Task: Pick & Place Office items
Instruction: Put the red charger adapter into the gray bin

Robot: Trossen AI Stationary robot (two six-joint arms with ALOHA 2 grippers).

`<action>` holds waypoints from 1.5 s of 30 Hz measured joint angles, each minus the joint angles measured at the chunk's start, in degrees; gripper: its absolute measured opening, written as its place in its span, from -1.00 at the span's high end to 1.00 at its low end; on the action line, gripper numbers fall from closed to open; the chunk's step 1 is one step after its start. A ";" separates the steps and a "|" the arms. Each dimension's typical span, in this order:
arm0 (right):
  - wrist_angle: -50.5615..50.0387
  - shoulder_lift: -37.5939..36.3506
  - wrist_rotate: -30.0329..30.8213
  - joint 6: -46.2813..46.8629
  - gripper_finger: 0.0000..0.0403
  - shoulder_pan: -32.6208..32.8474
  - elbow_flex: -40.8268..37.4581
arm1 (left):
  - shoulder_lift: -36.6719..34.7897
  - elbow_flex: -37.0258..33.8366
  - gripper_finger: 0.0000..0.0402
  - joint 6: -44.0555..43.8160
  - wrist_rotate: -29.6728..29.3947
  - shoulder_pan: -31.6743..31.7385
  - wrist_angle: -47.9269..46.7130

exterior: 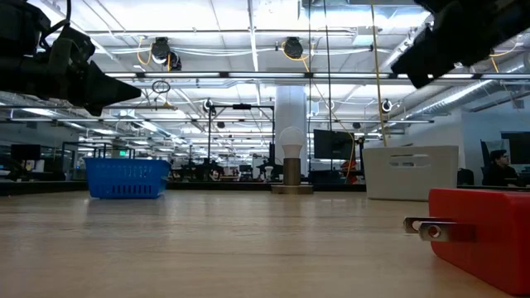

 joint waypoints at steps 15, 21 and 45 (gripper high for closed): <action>-17.11 31.03 -5.70 12.68 0.86 9.23 29.90 | -0.01 0.00 0.90 -0.07 -0.02 0.02 0.00; -24.21 39.43 -13.04 15.83 0.31 10.93 37.73 | -0.02 0.00 0.90 -0.07 -0.02 0.00 -0.01; -30.03 50.47 -20.32 16.34 -0.68 8.11 43.35 | -0.02 0.00 0.90 -0.04 -0.02 0.00 0.00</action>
